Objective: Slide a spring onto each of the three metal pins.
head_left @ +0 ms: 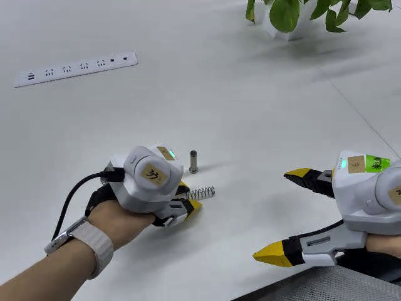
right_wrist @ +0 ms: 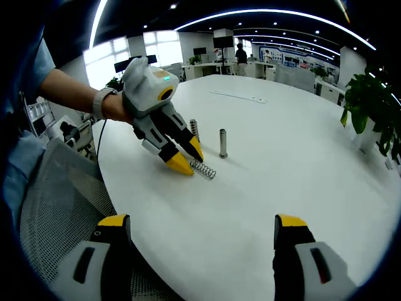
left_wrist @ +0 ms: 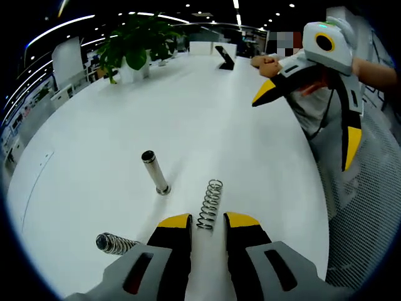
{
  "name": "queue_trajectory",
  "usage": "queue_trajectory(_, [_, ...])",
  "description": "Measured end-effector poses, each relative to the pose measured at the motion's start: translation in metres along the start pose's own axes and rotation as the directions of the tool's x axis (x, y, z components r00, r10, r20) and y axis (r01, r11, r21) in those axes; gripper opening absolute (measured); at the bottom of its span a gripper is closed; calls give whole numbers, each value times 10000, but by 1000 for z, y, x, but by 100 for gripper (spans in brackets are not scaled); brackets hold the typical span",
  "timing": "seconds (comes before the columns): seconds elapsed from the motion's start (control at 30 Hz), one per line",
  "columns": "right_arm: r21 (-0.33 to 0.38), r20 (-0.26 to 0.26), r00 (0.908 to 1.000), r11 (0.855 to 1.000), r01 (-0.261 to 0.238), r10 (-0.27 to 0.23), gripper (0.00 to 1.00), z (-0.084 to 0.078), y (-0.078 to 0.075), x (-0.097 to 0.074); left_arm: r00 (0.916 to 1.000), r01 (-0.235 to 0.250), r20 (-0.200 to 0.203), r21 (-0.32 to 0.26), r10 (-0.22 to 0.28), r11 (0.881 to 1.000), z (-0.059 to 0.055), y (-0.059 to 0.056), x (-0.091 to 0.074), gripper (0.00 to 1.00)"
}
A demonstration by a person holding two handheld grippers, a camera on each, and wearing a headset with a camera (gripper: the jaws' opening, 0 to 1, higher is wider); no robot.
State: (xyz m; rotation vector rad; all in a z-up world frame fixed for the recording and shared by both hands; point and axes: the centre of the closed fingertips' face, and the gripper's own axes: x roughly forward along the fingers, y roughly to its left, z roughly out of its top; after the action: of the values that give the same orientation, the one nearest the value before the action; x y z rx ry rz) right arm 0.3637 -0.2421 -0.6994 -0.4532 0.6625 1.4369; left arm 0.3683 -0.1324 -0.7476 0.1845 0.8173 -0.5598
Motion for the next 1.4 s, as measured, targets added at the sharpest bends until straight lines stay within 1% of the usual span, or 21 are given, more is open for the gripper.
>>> queue_trajectory(0.07, [1, -5, 10000, 10000, -4, 4, 96, 0, 0, 0, 10000, -25, -43, 18, 25, 10000, 0, 1, 0, 20])
queue_trajectory(0.17, [3, 20, 10000, 10000, -20, 20, 96, 1, 1, 1, 9998, -85, -183, 249, 89, 9997, -1, 1, 0, 19])
queue_trajectory(0.33, [-23, -7, 10000, 10000, 2, -2, 96, 0, 0, 1, 9985, -116, -520, 965, 167, 9953, -4, 1, 0, 18])
queue_trajectory(0.37, [-23, -9, 10000, 10000, 1, -1, 96, 0, 0, 1, 9980, -156, -584, 1229, 229, 9923, -4, 2, 0, 18])
queue_trajectory(0.4, [-15, -6, 10000, 10000, -1, 1, 96, 0, 0, 1, 9979, -117, -615, 1175, 190, 9930, -4, 1, 1, 17])
queue_trajectory(0.5, [-10, -2, 10000, 10000, -5, 5, 96, 0, 1, 1, 9973, -72, -718, 1385, 172, 9903, -4, 1, 2, 15])
queue_trajectory(0.57, [-22, -27, 10000, 10000, -10, 10, 96, -1, 1, 1, 9971, -52, -748, 1395, 158, 9902, -4, -1, 3, 14])
queue_trajectory(0.67, [-25, -38, 10000, 10000, -36, 36, 96, -1, 2, 1, 9967, -97, -791, 1338, 204, 9910, -4, -1, 3, 12])
queue_trajectory(0.77, [-54, -61, 10000, 10000, -58, 57, 95, -2, 2, 1, 9964, -165, -806, 1404, 280, 9900, -4, -1, 3, 11])
queue_trajectory(0.87, [-36, -61, 9999, 9999, -102, 102, 95, -2, 3, 2, 9962, -244, -797, 1366, 356, 9903, -4, -1, 3, 11])
queue_trajectory(0.97, [-65, -94, 9999, 9999, -140, 139, 95, -2, 4, 3, 9970, -298, -676, 1229, 383, 9920, -5, -2, 3, 10])
queue_trajectory(1.0, [-86, -105, 9998, 9998, -157, 156, 95, -2, 5, 3, 9973, -350, -610, 1115, 420, 9932, -5, -2, 2, 10])
queue_trajectory(1.07, [-102, -114, 9998, 9998, -171, 170, 95, -2, 5, 3, 9971, -530, -505, 591, 561, 9968, -6, -2, 1, 10])
queue_trajectory(1.13, [-110, -102, 9998, 9998, -177, 176, 95, -1, 6, 2, 9983, -543, -203, 258, 548, 9982, -7, -5, -1, 10])
queue_trajectory(1.17, [-103, -111, 9998, 9998, -190, 189, 95, -1, 6, 2, 9981, -580, -188, 136, 583, 9982, -8, -6, -3, 10])
queue_trajectory(1.23, [-135, -150, 9997, 9997, -204, 202, 95, -1, 7, 2, 9982, -562, -180, 108, 564, 9984, -10, -8, -5, 10])
queue_trajectory(1.4, [-223, -176, 9996, 9994, -246, 242, 95, 2, 10, 2, 9981, -612, 70, -134, 613, 9980, -12, -8, -14, 10])
